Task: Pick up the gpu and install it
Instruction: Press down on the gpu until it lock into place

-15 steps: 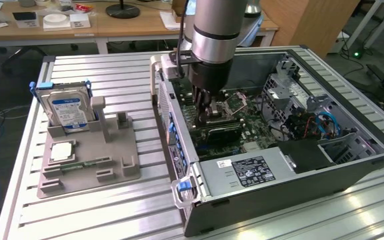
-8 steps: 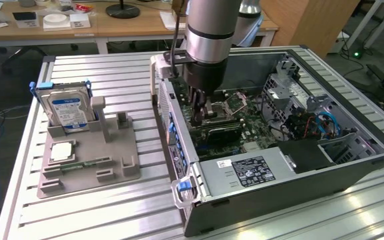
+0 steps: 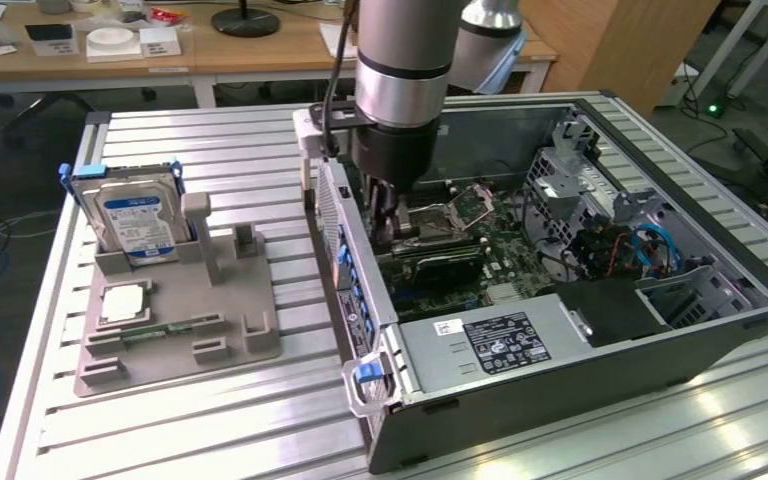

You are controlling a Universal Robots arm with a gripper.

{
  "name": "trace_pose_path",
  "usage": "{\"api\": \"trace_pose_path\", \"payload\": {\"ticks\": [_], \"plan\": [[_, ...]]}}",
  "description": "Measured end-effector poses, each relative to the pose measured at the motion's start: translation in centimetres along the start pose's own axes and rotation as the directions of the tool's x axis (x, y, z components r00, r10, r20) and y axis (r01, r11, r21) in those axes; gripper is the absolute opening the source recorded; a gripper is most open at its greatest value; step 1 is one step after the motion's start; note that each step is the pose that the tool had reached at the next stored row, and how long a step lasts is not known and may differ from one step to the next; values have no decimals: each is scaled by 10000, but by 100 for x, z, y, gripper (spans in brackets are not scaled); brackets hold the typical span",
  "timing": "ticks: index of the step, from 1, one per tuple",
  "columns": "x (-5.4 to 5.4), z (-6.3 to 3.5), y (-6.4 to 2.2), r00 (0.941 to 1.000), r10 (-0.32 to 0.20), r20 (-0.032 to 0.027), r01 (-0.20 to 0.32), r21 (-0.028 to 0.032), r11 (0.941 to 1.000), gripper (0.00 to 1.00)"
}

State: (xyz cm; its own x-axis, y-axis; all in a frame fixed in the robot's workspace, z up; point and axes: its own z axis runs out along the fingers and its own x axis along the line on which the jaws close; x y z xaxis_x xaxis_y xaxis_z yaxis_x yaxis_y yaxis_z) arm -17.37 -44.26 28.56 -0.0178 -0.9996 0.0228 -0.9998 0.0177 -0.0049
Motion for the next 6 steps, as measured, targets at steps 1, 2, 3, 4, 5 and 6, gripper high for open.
{"api": "trace_pose_path", "payload": {"ticks": [1,2,3,4,5,6], "plan": [[0,2,9,10000,0,1,0,0,10000,10],[0,6,10,10000,0,1,0,0,10000,10],[0,8,11,10000,-2,-1,2,-1,10000,10],[0,10,16,10000,0,0,0,-1,10000,10],[0,11,23,10000,1,-1,-1,0,10000,10],[1,12,32,10000,-1,-1,1,1,10000,10]]}}
